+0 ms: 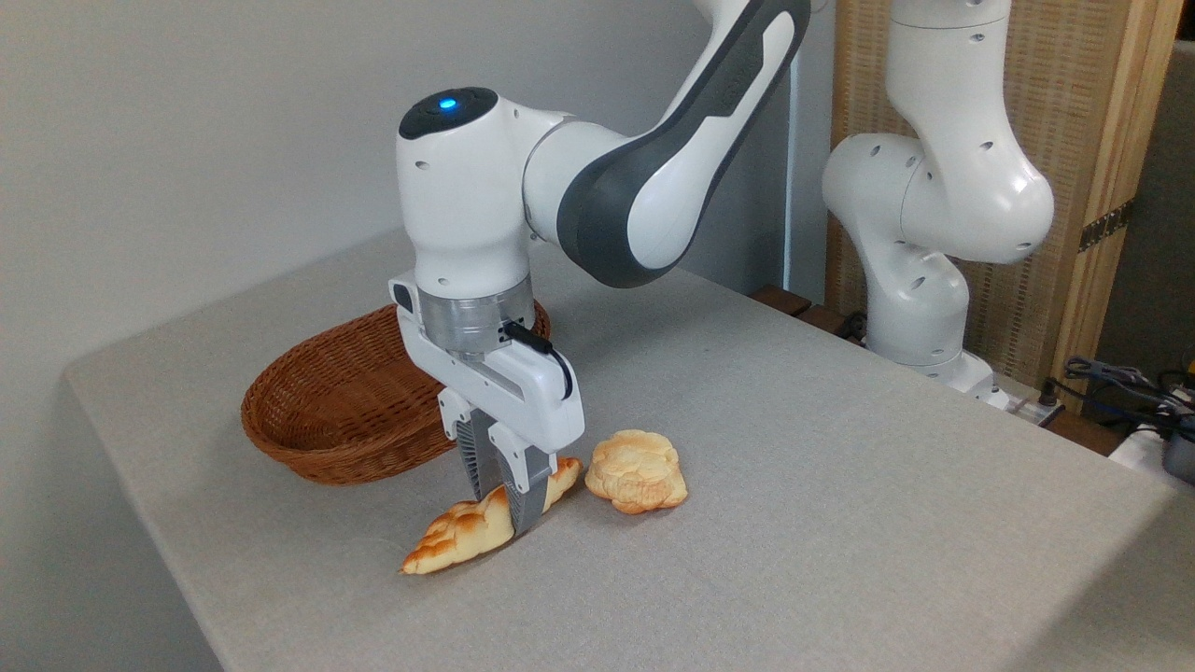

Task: Put bread into the basket
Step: 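Lift the braided roll and carry it over the wicker basket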

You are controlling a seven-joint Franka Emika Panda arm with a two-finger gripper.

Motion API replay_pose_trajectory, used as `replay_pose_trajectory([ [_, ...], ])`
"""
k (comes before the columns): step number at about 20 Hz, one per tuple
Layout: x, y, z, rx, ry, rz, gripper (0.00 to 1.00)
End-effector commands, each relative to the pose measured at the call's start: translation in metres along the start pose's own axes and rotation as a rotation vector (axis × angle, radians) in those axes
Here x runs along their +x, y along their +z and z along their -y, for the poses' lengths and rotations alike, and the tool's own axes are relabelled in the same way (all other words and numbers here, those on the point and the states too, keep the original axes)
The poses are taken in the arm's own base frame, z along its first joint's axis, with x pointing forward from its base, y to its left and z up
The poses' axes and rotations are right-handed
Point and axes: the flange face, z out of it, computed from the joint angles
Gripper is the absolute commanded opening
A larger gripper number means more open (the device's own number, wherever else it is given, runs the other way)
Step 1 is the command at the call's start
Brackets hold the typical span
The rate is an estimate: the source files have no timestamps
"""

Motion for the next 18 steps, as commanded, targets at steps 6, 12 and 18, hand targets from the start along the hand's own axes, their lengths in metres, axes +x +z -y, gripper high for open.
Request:
replay_pose_trajectory([
  [6,0.003,-0.063,0.028,-0.054,-0.013,0.038,0.25],
  [12,0.033,-0.133,0.006,-0.192,-0.034,-0.048,0.28],
  [18,0.096,-0.129,-0.070,-0.213,-0.063,-0.136,0.79],
])
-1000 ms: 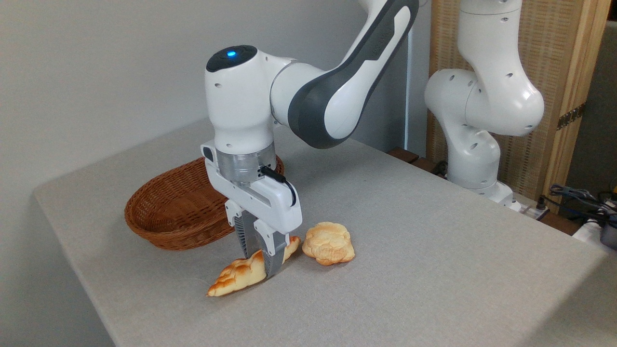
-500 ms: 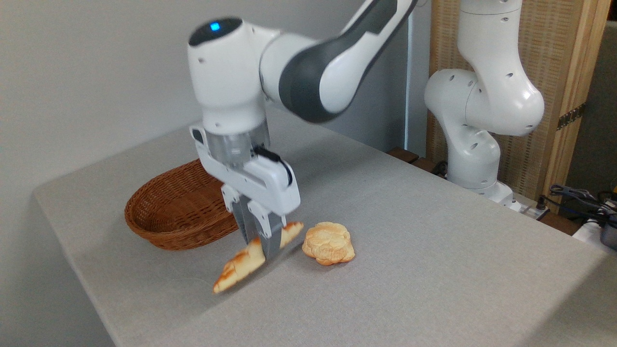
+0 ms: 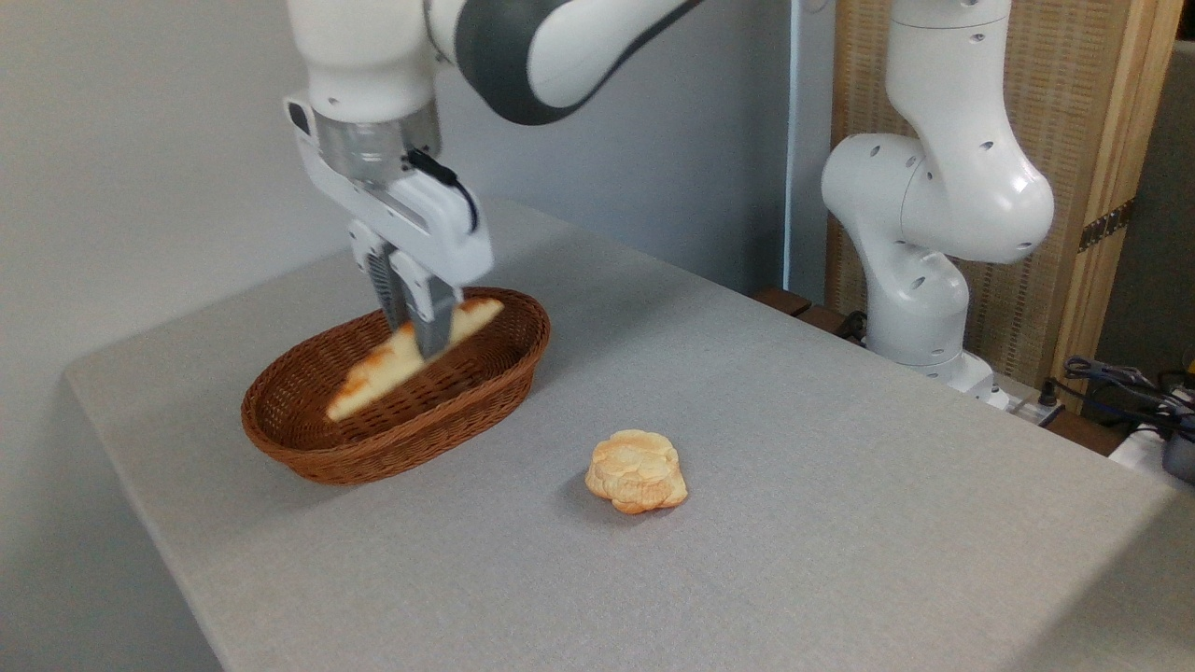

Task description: Put bread into the basket

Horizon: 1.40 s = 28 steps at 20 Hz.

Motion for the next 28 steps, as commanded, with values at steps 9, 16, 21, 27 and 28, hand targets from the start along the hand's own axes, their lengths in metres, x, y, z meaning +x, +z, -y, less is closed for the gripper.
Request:
replay_pose_trajectory([
  [9,0.043,0.036,-0.034,-0.003,-0.025,-0.071,1.00],
  [16,0.043,0.036,-0.033,0.007,-0.017,-0.063,1.00],
  [21,0.027,0.008,-0.030,0.097,0.011,-0.006,1.00],
  [27,-0.017,-0.068,0.020,0.149,0.028,0.116,1.00],
  [28,-0.025,-0.078,0.029,0.140,0.037,0.117,1.00],
])
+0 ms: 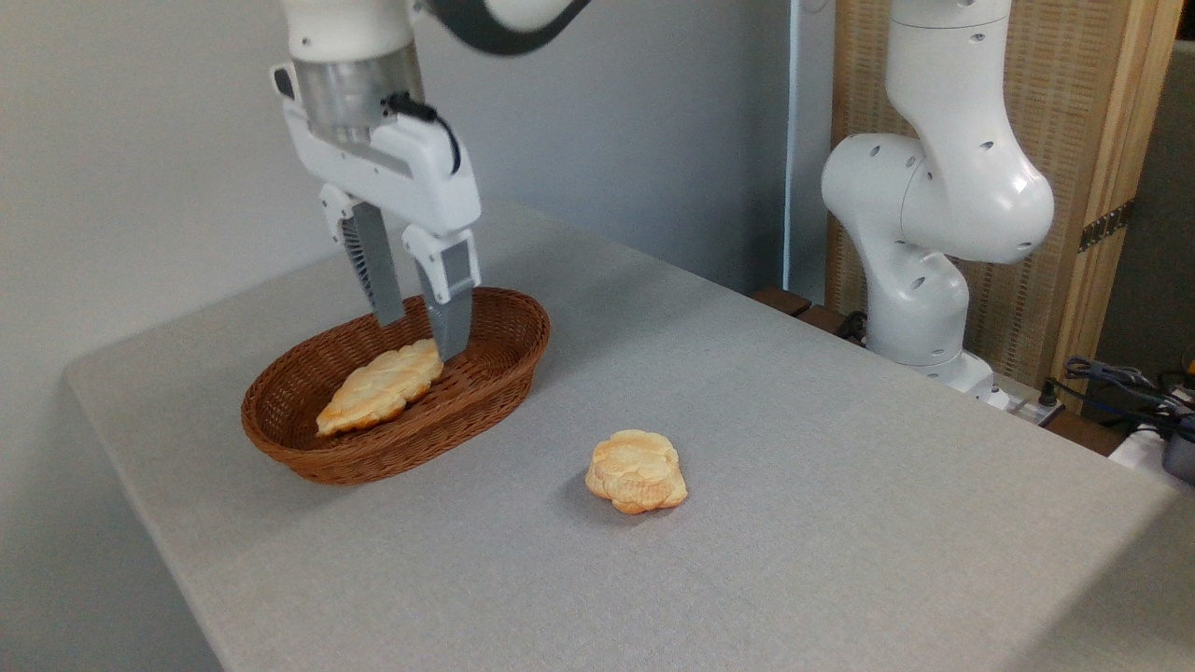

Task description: Put bread into the basket

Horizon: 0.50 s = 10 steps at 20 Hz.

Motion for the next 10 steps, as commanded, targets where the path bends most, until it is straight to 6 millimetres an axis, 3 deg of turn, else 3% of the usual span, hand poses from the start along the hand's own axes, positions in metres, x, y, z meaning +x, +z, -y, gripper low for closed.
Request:
replay_pose_trajectory([
  [1,-0.032,-0.039,0.045,-0.008,0.028,0.021,1.00],
  [5,-0.043,-0.044,0.058,-0.010,-0.001,0.031,1.00],
  [10,-0.038,-0.048,0.050,-0.010,0.006,0.026,1.00],
])
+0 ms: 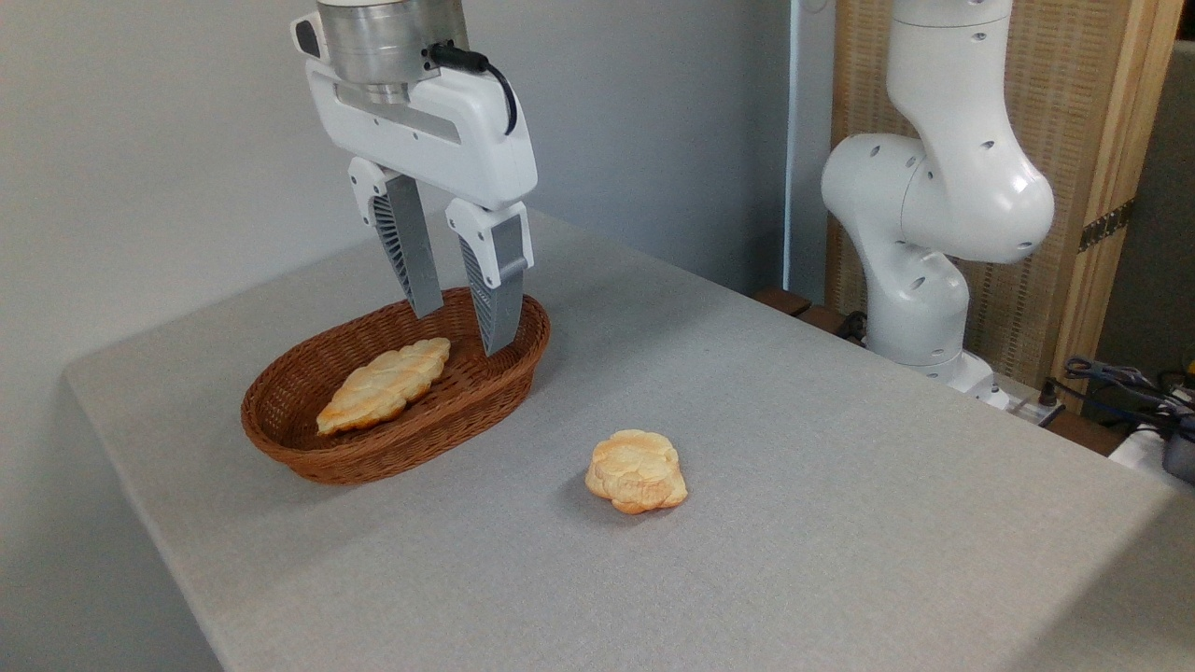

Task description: Put bread into the basket

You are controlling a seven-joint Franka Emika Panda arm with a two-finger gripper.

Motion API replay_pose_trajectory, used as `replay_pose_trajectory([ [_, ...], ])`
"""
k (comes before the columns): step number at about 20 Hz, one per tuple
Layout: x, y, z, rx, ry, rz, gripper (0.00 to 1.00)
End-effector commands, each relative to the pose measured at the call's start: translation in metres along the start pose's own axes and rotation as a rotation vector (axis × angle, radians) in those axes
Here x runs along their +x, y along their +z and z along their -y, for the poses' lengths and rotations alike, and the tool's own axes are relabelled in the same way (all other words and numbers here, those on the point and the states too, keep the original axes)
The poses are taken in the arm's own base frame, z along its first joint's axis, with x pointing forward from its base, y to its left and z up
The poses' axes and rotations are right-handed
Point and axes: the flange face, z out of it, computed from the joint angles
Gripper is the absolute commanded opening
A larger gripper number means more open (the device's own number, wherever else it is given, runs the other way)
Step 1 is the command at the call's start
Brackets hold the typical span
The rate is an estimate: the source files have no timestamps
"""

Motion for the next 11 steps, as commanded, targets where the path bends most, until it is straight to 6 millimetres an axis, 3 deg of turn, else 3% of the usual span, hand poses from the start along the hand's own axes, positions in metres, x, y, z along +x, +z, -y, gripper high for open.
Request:
replay_pose_trajectory([
  [1,0.0059,-0.0054,-0.0096,-0.006,0.020,0.012,1.00],
  [11,0.0042,-0.0056,-0.0069,-0.007,0.019,0.011,1.00],
])
